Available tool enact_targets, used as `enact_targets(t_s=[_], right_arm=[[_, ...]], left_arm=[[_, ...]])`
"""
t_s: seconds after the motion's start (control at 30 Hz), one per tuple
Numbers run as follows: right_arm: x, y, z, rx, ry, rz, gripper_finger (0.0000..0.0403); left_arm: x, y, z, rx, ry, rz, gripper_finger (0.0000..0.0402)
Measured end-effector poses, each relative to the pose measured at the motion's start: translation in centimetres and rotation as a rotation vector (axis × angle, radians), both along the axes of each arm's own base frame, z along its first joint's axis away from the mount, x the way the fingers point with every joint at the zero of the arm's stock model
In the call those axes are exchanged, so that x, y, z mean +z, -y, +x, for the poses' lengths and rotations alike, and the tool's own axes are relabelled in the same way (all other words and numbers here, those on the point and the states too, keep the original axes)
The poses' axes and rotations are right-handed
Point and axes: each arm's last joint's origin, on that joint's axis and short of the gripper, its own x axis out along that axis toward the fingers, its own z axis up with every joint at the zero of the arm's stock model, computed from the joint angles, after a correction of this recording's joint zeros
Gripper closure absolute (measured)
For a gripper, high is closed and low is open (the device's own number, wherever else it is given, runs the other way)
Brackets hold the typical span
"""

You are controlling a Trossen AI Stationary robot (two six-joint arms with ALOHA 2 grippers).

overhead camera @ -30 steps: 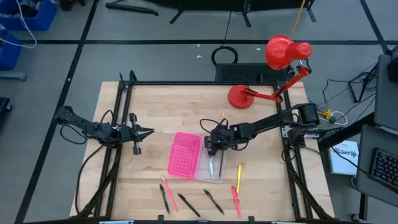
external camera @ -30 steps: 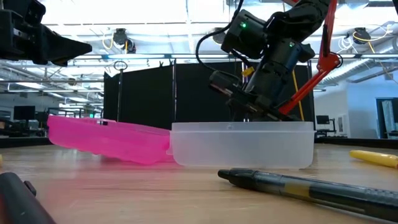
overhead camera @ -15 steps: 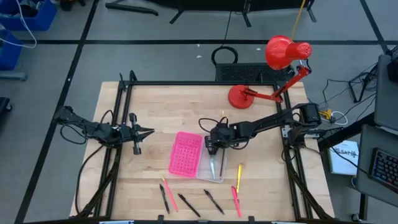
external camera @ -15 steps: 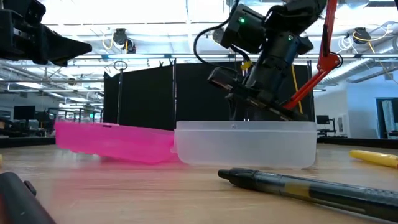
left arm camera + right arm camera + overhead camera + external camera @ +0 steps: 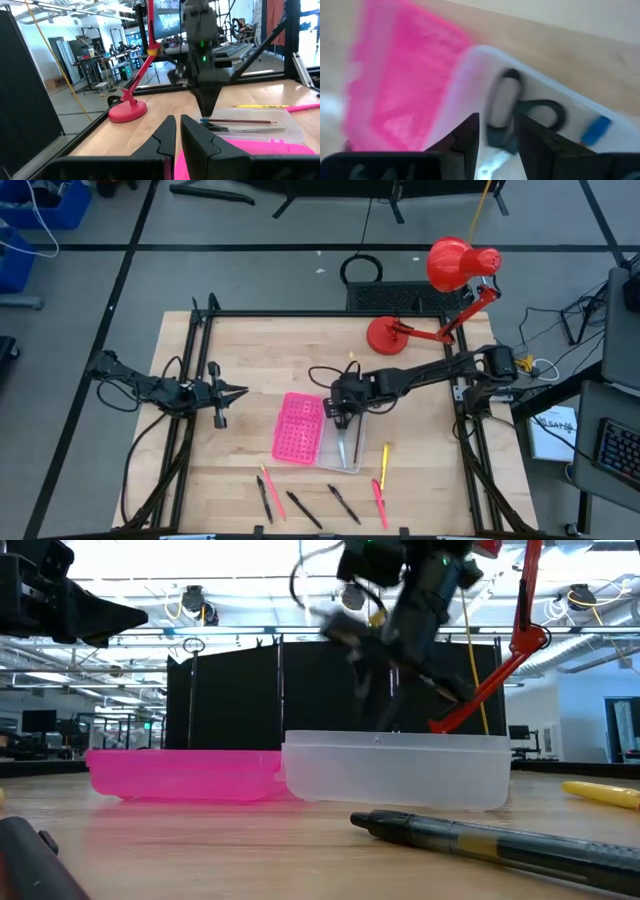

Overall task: Pick & place school supplies into a supply box
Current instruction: Put the pink pencil into the pink box

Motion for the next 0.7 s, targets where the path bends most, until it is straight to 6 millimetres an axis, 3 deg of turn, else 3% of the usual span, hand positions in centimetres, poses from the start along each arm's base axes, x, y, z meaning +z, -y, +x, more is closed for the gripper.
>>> enact_targets(t_s=[0.17, 0.27, 0.43, 0.53, 0.7], right_arm=[[5.1, -0.6, -0.2, 0.204, 0.257, -0.138, 0.0287], [8.0, -0.8, -1.9, 0.232, 0.306, -0.305, 0.0290], [10.4, -0.4, -4.9, 0.382, 0.366, -0.570, 0.0314], [10.4, -0.6, -6.6, 0.508, 0.414, -0.697, 0.0338], [7.1, -0.1, -9.3, 0.582, 0.385, -0.945, 0.0394]], left_arm=[[0.0, 0.0, 0.0, 0.001, -0.001, 0.020, 0.0366], [0.2, 0.0, 0.0, 0.001, 0.021, -0.008, 0.0366], [0.6, 0.0, -0.1, 0.002, 0.054, 0.002, 0.0366], [0.8, 0.0, -0.1, 0.005, 0.070, -0.001, 0.0366], [1.2, -0.1, -0.1, 0.011, 0.102, 0.022, 0.0366]])
